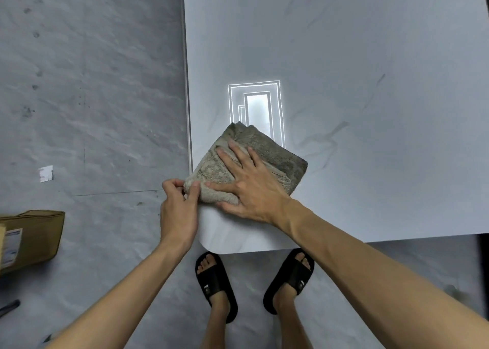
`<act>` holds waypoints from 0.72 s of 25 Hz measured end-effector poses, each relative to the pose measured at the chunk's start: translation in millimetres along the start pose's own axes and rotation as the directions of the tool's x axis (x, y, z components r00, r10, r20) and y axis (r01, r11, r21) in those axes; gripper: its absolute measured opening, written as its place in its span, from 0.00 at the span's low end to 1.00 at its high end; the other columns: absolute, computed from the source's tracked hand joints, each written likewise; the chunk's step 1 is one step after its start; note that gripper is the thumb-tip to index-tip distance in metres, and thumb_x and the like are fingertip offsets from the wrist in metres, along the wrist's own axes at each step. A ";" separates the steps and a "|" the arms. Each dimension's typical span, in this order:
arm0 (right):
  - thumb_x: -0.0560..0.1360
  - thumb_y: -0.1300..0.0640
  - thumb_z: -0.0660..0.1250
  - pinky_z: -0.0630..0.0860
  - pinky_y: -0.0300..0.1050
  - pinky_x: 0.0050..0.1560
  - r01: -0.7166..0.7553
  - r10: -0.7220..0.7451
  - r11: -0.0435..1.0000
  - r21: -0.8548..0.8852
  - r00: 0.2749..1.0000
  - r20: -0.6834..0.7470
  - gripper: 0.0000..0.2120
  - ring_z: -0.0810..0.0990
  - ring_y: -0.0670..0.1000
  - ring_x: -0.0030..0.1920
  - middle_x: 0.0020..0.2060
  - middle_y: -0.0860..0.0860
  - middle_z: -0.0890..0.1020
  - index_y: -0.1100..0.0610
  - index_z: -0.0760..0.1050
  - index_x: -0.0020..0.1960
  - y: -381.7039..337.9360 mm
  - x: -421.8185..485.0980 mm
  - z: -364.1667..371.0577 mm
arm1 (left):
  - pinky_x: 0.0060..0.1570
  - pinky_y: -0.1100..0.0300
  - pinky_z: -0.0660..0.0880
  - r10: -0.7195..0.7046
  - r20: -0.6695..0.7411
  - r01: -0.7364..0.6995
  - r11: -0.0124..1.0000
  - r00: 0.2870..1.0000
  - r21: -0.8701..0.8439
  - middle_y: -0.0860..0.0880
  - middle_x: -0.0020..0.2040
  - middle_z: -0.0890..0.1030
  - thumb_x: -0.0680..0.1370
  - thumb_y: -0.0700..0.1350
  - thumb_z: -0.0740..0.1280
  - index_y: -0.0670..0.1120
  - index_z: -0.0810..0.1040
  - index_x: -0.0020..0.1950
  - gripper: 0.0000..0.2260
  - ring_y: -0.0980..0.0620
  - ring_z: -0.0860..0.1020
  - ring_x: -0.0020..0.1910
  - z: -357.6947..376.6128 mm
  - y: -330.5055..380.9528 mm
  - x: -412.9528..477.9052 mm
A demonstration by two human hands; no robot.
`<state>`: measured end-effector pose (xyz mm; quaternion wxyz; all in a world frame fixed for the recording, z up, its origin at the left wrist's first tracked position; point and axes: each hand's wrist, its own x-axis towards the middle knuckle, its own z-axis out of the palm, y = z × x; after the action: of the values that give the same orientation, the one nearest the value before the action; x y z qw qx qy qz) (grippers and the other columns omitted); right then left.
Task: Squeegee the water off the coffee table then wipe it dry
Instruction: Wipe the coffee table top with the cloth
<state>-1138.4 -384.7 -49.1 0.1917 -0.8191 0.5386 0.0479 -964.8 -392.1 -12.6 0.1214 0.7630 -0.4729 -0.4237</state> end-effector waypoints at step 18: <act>0.73 0.37 0.54 0.58 0.60 0.73 -0.480 0.498 0.859 0.175 0.865 -0.070 0.33 0.54 0.57 0.76 0.75 0.51 0.62 0.41 0.55 0.77 124.2 -186.9 8.5 | 0.59 0.41 0.72 0.091 0.209 -0.189 0.832 0.974 0.522 0.38 0.71 0.61 0.78 0.60 0.56 0.45 0.61 0.69 0.26 0.37 0.68 0.66 41.8 14.6 -34.4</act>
<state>-1326.7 -263.2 -36.3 0.2043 -0.6397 0.7409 0.0078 -1012.4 -362.3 -11.2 -0.1088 0.6891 -0.6363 -0.3293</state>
